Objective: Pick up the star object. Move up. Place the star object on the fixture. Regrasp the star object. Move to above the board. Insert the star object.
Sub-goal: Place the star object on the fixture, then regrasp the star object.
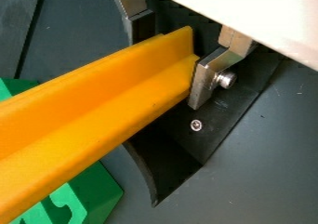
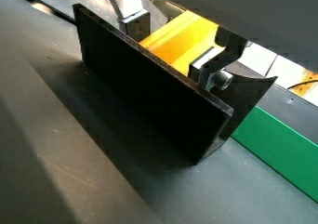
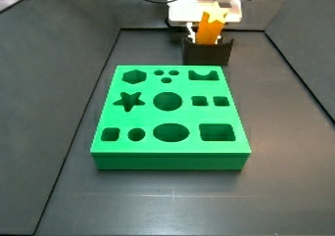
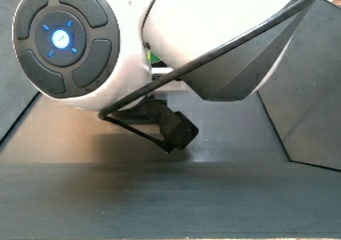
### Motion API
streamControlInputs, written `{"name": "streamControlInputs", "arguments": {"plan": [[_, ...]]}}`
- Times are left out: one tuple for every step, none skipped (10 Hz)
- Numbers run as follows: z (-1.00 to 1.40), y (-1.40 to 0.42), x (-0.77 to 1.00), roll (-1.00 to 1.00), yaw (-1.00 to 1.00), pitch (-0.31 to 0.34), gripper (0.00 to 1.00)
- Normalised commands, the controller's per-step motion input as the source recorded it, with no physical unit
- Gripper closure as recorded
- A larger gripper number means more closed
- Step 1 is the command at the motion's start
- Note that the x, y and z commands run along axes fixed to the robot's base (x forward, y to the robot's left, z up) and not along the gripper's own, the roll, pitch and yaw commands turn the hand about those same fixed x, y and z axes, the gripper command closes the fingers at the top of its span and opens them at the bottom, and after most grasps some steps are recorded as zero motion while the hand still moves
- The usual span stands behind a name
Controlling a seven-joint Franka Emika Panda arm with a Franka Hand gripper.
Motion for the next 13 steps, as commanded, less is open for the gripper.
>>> {"name": "streamControlInputs", "arguments": {"plan": [[-0.44, 0.04, 0.07, -0.09, -0.07, -0.003, 1.00], [-0.17, -0.50, 0.00, 0.00, 0.00, 0.000, 1.00], [0.00, 0.00, 0.00, 0.00, 0.00, 0.000, 0.00], [1.00, 0.00, 0.00, -0.11, 0.04, -0.021, 0.00], [1.00, 0.00, -0.01, -0.10, 0.05, -0.019, 0.00], [1.00, 0.00, -0.02, -0.07, 0.05, -0.020, 0.00], [1.00, 0.00, -0.03, -0.05, 0.05, -0.020, 0.00], [1.00, 0.00, -0.05, -0.03, 0.05, -0.015, 0.00], [0.84, 0.00, -0.05, -0.02, 0.05, -0.007, 0.00], [0.71, 0.00, -0.05, -0.01, 0.05, 0.000, 0.00], [0.39, 0.00, -0.04, -0.01, 0.05, 0.021, 0.00], [0.26, 0.01, -0.03, 0.00, 0.04, 0.030, 0.00], [0.93, -1.00, 0.00, 1.00, 0.02, 0.069, 0.00]]}}
